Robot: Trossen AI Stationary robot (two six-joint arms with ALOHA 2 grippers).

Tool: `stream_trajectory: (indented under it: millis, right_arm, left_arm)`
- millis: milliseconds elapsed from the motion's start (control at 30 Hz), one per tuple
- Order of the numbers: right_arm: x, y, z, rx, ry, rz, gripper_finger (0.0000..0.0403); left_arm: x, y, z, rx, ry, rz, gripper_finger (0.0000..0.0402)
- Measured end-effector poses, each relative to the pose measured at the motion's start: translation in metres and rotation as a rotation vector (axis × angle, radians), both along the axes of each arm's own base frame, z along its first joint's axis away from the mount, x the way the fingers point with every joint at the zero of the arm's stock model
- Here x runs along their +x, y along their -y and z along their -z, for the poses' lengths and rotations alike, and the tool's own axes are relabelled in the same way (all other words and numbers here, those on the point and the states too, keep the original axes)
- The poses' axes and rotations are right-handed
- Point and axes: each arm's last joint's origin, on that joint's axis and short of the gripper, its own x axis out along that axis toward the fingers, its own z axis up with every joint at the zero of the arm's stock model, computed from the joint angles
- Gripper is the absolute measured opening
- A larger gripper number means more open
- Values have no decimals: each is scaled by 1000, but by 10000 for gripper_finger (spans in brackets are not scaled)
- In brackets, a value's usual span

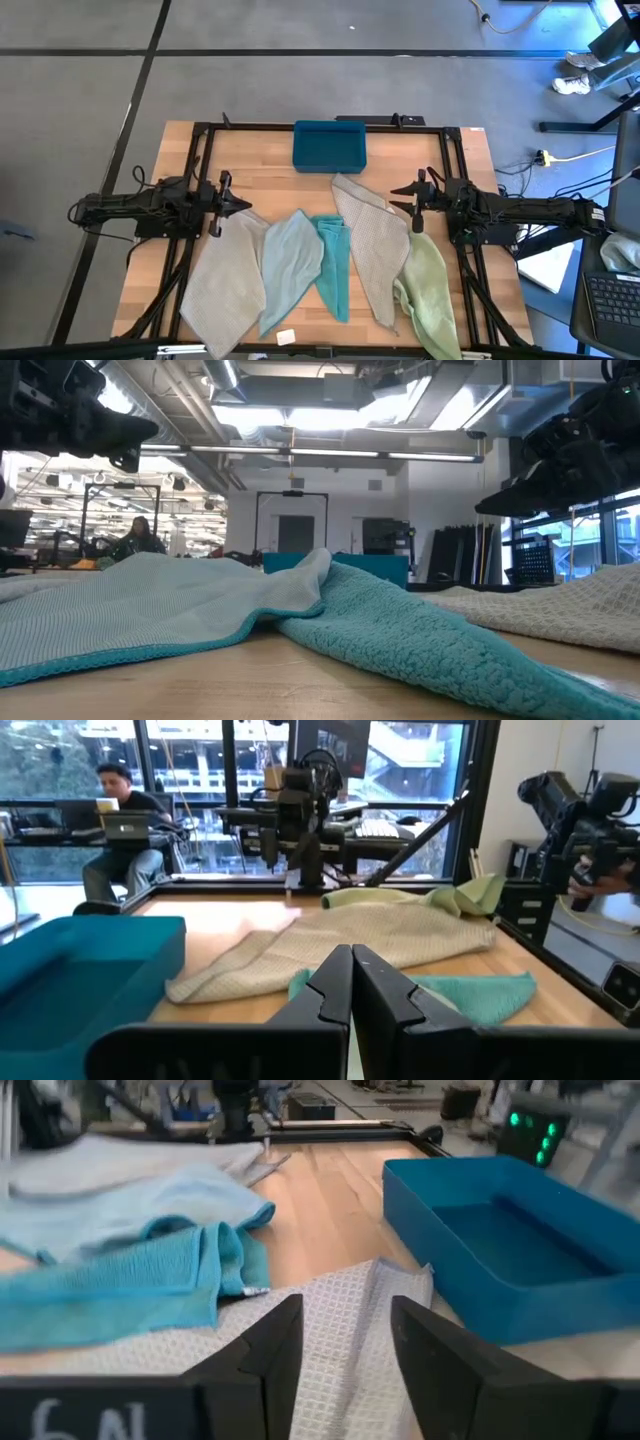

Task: Fold microfiber towels
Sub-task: Move the light blue towel to the top right of the table

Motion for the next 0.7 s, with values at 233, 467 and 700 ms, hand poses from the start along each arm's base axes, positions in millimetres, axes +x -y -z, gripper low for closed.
stream_trajectory:
  millis: [233, 467, 700]
  right_arm:
    - [2, 0, -12, -5, 128, 4, 156]
    - [2, 1, -29, 14, 306, 11, 156]
    - [0, 1, -39, 138, 442, 33, 156]
  left_arm:
    - [-1, 0, -9, 56, 91, -5, 0]
    - [-2, 0, -18, 67, 187, -8, 0]
    - [-7, 1, -33, 9, 349, 9, 0]
